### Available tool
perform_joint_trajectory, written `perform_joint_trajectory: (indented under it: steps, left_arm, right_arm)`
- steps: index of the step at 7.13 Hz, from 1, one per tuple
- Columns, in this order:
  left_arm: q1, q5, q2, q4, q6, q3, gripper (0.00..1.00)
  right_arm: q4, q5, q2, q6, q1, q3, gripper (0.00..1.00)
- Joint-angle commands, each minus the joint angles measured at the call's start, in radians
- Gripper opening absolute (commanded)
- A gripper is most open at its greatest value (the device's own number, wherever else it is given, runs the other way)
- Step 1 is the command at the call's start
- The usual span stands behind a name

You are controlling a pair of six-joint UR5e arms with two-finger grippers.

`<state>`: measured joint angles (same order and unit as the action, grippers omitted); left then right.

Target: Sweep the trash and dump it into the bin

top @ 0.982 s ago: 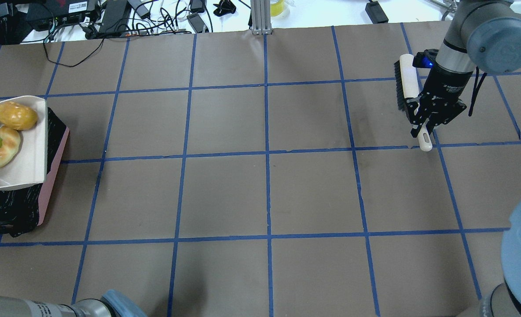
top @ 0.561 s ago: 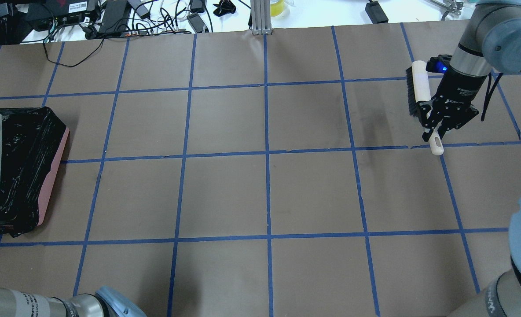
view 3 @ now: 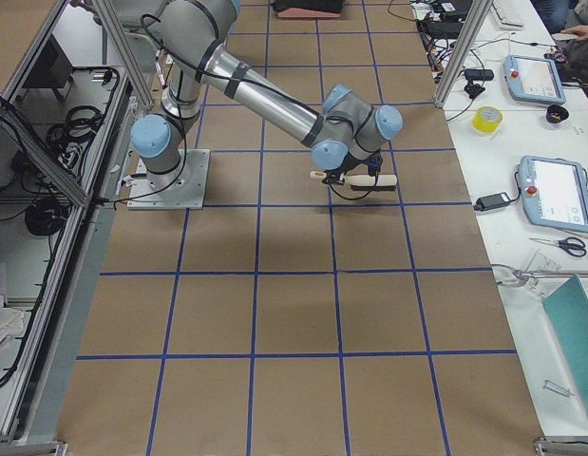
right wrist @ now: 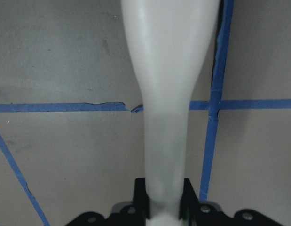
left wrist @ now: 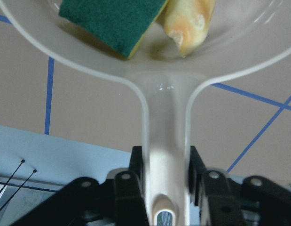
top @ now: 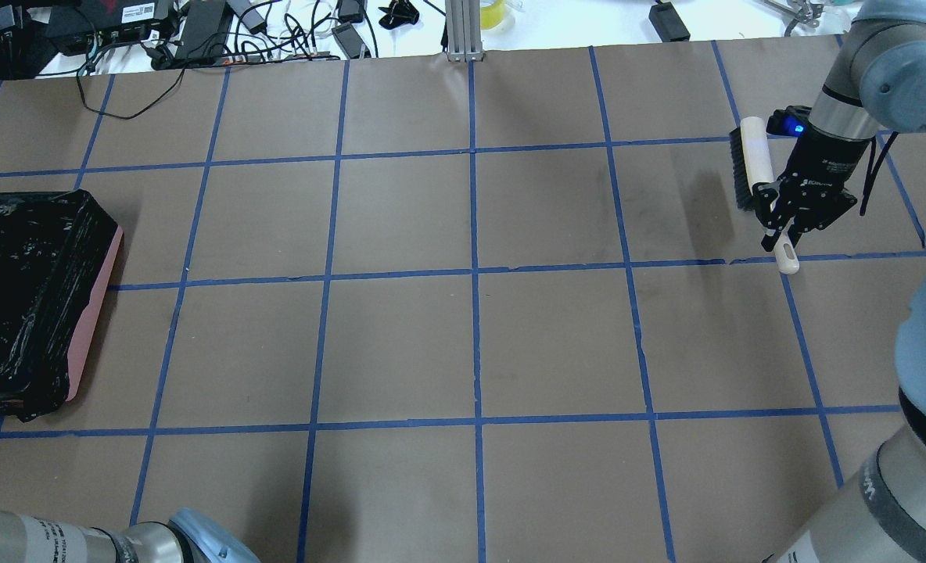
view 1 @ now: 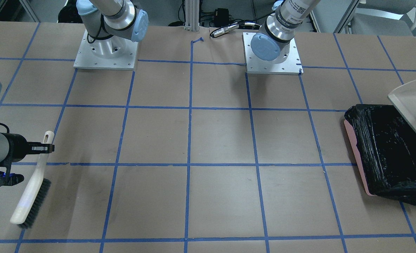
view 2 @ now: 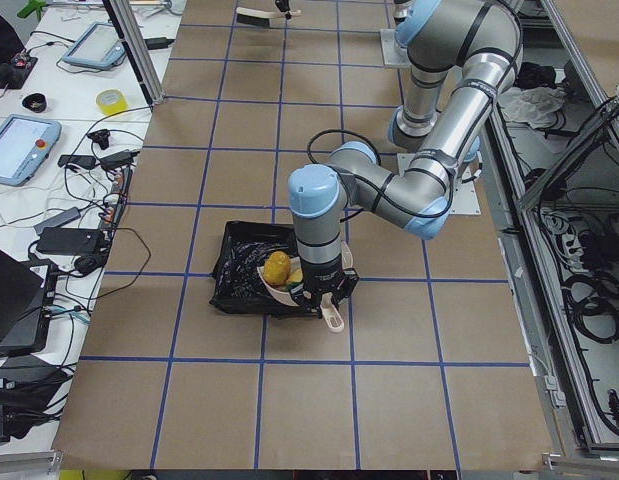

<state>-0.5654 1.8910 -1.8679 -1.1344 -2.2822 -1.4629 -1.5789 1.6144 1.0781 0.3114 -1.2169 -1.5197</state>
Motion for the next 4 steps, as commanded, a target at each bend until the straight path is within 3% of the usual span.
perform_joint_trajectory:
  steps: [1, 4]
  left_arm:
    - [-0.005, 0.062, -0.007, 0.126, -0.054, -0.031, 0.00]
    - [-0.092, 0.240, -0.014, 0.240, -0.080, -0.098, 0.00]
  right_arm:
    - [-0.006, 0.012, -0.023, 0.031, 0.001, 0.019, 0.00]
    - [-0.021, 0.027, -0.040, 0.023, 0.001, 0.019, 0.00]
